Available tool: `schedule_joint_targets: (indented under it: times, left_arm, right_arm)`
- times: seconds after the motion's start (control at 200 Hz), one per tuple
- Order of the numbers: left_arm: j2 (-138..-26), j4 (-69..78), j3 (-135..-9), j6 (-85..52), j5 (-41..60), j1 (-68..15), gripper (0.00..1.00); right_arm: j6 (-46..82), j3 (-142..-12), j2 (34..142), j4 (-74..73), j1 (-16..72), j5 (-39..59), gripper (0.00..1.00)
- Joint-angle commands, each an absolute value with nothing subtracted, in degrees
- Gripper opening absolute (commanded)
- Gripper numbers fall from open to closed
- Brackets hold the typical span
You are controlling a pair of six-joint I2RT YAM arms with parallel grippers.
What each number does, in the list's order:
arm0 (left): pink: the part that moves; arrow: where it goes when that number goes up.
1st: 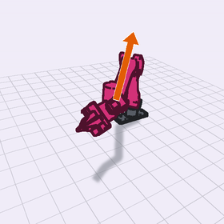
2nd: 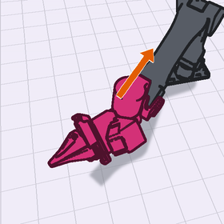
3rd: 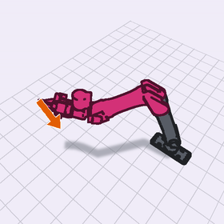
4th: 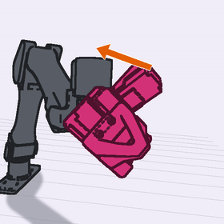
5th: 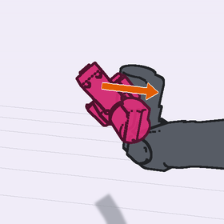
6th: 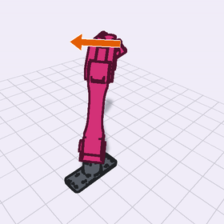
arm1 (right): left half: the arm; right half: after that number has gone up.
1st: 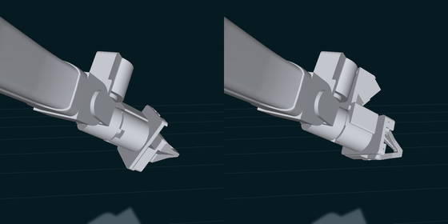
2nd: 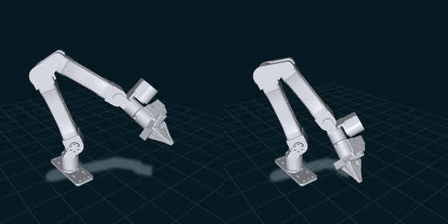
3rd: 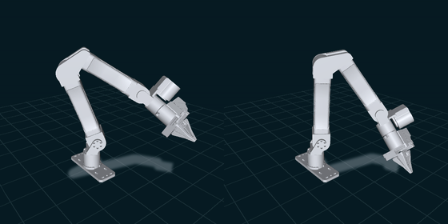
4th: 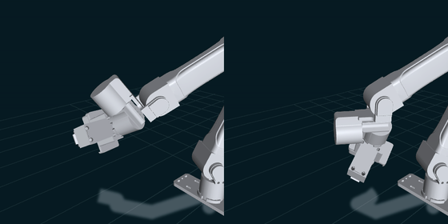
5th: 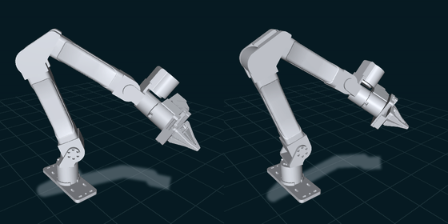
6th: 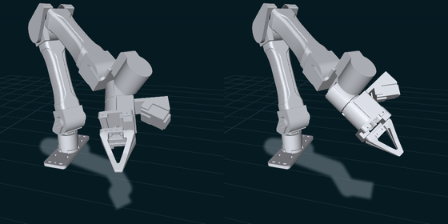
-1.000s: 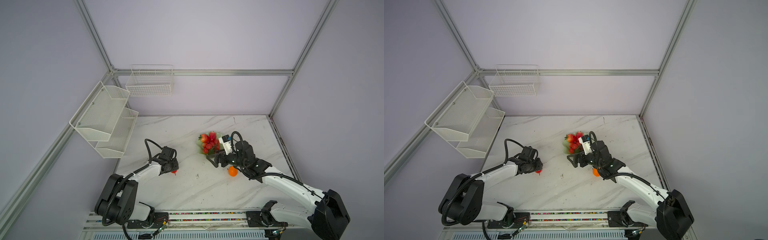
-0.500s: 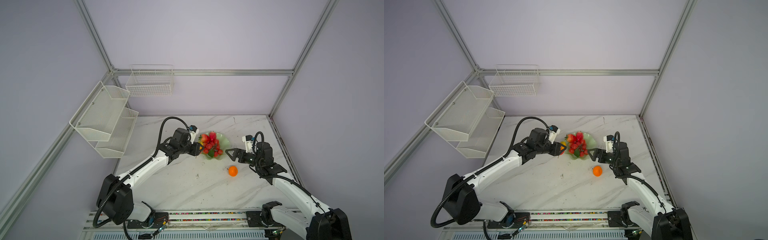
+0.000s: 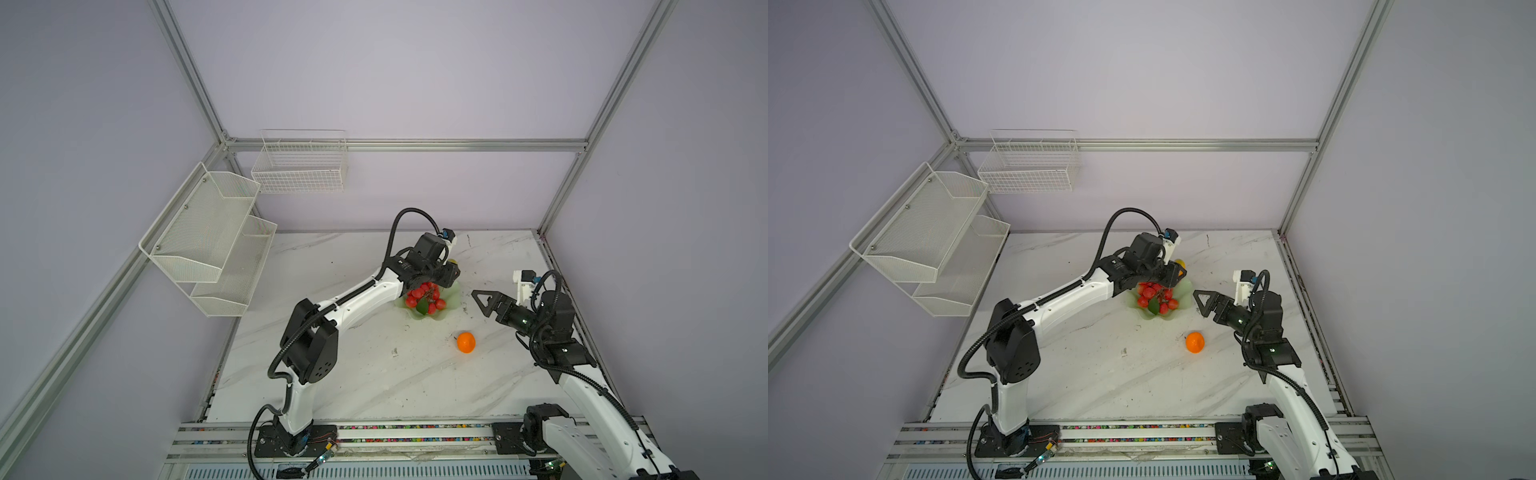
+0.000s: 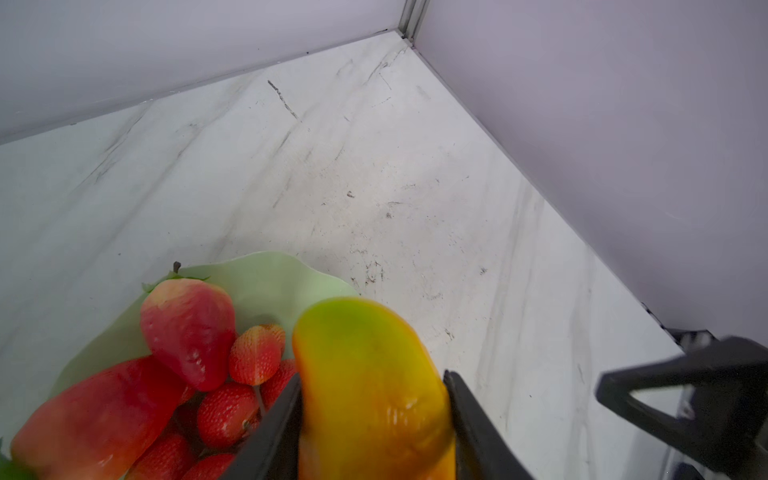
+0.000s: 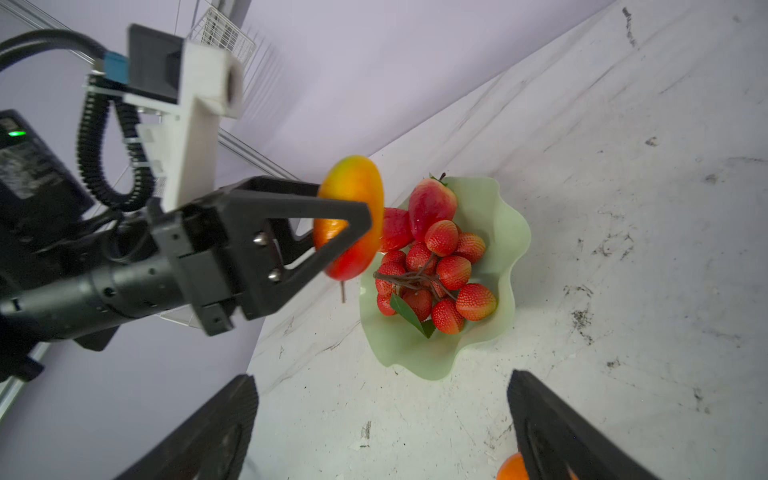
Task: Place and organize the fake fruits in the fruit bowl
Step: 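Drop the mango into the bowl with the left gripper while the right approaches the orange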
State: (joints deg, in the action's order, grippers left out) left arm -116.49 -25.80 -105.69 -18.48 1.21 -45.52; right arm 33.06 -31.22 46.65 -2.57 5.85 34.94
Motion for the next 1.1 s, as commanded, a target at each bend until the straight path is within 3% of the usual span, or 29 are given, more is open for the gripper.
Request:
schedule_joint_targets:
  times: [0.0,0.205,0.47,0.655,1.095]
  left_arm:
    - [-120.8,-28.1,-117.2,-17.9,-10.0,-46.5,0.37]
    - [-130.1,-29.2,-125.9,-15.2,-13.2,-46.8,0.39]
    - [-133.3,-30.0,-126.0,-15.1,-12.7,-46.8,0.41]
    - [-134.5,-30.0,-125.7,-13.9,-12.2,-46.8,0.51]
    - [-135.4,-30.1,-125.6,-12.6,-12.1,-46.8,0.63]
  right_arm:
    - [35.1,-31.0,45.0,-1.6,5.5,35.3,0.97]
    - [35.7,-30.6,42.9,-0.4,5.3,35.9,0.97]
    - [34.9,-30.7,44.1,-0.4,5.2,36.1,0.97]
    - [34.3,-31.3,44.5,-0.4,5.2,36.0,0.97]
    - [34.1,-30.9,44.4,-0.2,5.2,35.7,0.97]
